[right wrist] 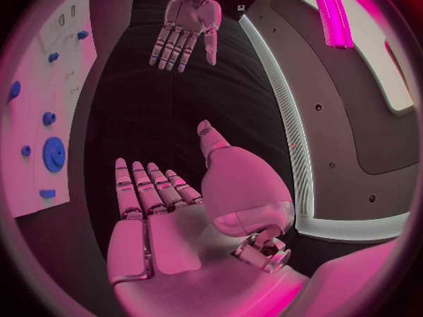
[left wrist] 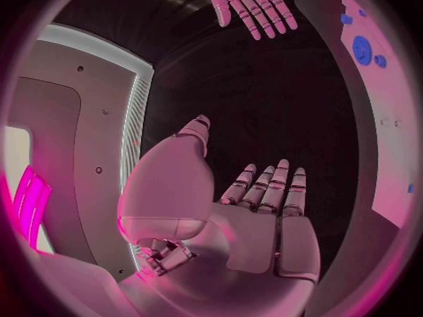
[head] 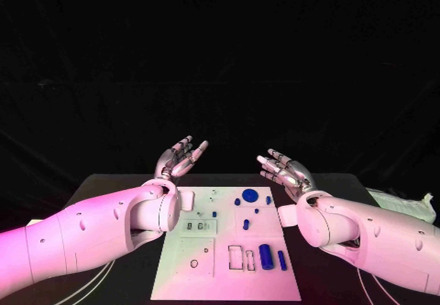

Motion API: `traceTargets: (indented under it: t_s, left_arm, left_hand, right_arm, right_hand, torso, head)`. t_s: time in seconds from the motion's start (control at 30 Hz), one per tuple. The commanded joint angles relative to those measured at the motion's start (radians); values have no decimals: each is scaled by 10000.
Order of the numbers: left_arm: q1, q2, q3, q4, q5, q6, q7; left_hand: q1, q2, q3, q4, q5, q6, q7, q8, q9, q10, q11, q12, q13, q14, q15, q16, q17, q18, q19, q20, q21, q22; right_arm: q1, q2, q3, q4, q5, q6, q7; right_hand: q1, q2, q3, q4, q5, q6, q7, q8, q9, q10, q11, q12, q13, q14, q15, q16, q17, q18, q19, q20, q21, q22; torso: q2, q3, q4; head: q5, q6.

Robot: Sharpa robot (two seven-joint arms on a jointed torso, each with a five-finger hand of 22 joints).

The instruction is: Assemble the parts on the task board

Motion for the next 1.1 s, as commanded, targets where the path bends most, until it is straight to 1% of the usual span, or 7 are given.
traceTargets:
  t_s: [0.03, 0.17, 0.3, 0.33, 0.53, 0.73, 1.1]
  left_arm:
    - [12, 16, 8, 6, -186, 433, 29]
    - [12, 16, 8, 6, -186, 433, 29]
    - [12, 16, 8, 6, -186, 433, 29]
    - [38, -595, 9, 363, 20, 998, 100]
    - [80, -1094, 10, 835, -226, 1397, 161]
    - [108, -1622, 14, 1431, -350, 1745, 83]
    - [289, -2279, 29, 2321, 199, 1971, -115]
  left_hand:
    - [709, 88, 369, 55, 100, 261, 1102, 73, 28, 258, 84, 67, 29, 543, 120, 134, 63, 264, 262, 153, 140, 64]
    - [1021, 200, 437, 12, 68, 1191, 1215, 230, 121, 1393, 321, 211, 120, 2567, 159, 574, 273, 318, 1767, 136, 634, 321]
    - [1286, 374, 448, -114, 42, 2834, 1364, 567, 287, 3134, 252, 475, 250, 4374, -116, 1044, 432, 545, 4326, 111, 1523, 741]
    - [1374, 418, 444, -188, 37, 3352, 1317, 671, 332, 3890, 171, 602, 303, 4727, -216, 1157, 457, 656, 4816, 89, 1730, 817]
    - [1700, 640, 346, -618, 14, 5990, 1083, 1122, 473, 6542, -230, 1032, 385, 6502, -744, 1592, 568, 990, 6660, -142, 2463, 1006]
    - [2063, 764, 509, -1015, 24, 6698, 875, 1176, 433, 7455, -493, 1059, 398, 7399, -1039, 1632, 768, 995, 7440, -437, 2624, 978]
    - [1993, 711, 700, -1151, 21, 7109, 749, 1009, 392, 8006, -643, 824, 390, 8023, -1234, 1524, 1062, 989, 8105, -647, 2763, 948]
  right_arm:
    - [-31, -4, 55, -59, -1312, 1970, -774]
    - [-54, -14, 120, -120, -1702, 2585, -1027]
    - [-60, -16, 136, -135, -1797, 2735, -1089]
    - [35, -190, 201, -401, -3948, 1202, -579]
    - [221, -264, 251, -495, -5788, 948, -772]
    - [451, -365, 332, -619, -8417, 1544, -1569]
    - [899, -259, 403, -770, -12858, 2331, -3390]
  right_hand:
    - [1258, 277, 200, -773, -30, 1404, 1543, 197, 130, 1964, 150, 242, 135, 2228, 50, 304, 157, 542, 2053, 91, 437, 241]
    - [1776, 312, 461, -1380, 89, 3499, 1391, 502, 297, 5041, -152, 681, 310, 5241, -317, 695, 316, 958, 4034, 82, 955, 403]
    - [1848, 232, 668, -1727, 185, 4911, 1190, 626, 351, 5971, -392, 741, 291, 6233, -605, 827, 325, 1148, 4767, -2, 1209, 414]
    - [1832, 207, 714, -1792, 167, 5180, 1151, 627, 352, 6124, -435, 718, 280, 6412, -658, 824, 313, 1159, 4912, -34, 1249, 405]
    - [1668, 36, 1127, -2238, 408, 6644, 964, 549, 376, 7076, -689, 546, 281, 7613, -1019, 867, 337, 1159, 5852, -393, 1520, 373]
    - [1318, -221, 1513, -2442, 400, 7189, 775, 458, 383, 7923, -970, 400, 293, 8735, -1395, 986, 480, 1160, 6837, -834, 1910, 436]
    - [1281, -746, 1664, -2418, 336, 7991, 358, 501, 417, 8976, -1468, 332, 330, 10960, -2126, 1714, 1171, 1149, 8921, -1680, 3154, 914]
  torso:
    - [1, 0, 1]
    - [1, 0, 1]
    - [1, 0, 1]
    - [308, -158, 73]
    - [577, -176, 108]
    - [782, -177, 193]
    - [1326, -349, 440]
  head:
    - [0, -1]
    - [0, -1]
    - [0, -1]
    - [-384, -173]
    - [-475, -65]
    - [-577, -71]
    - [-752, -74]
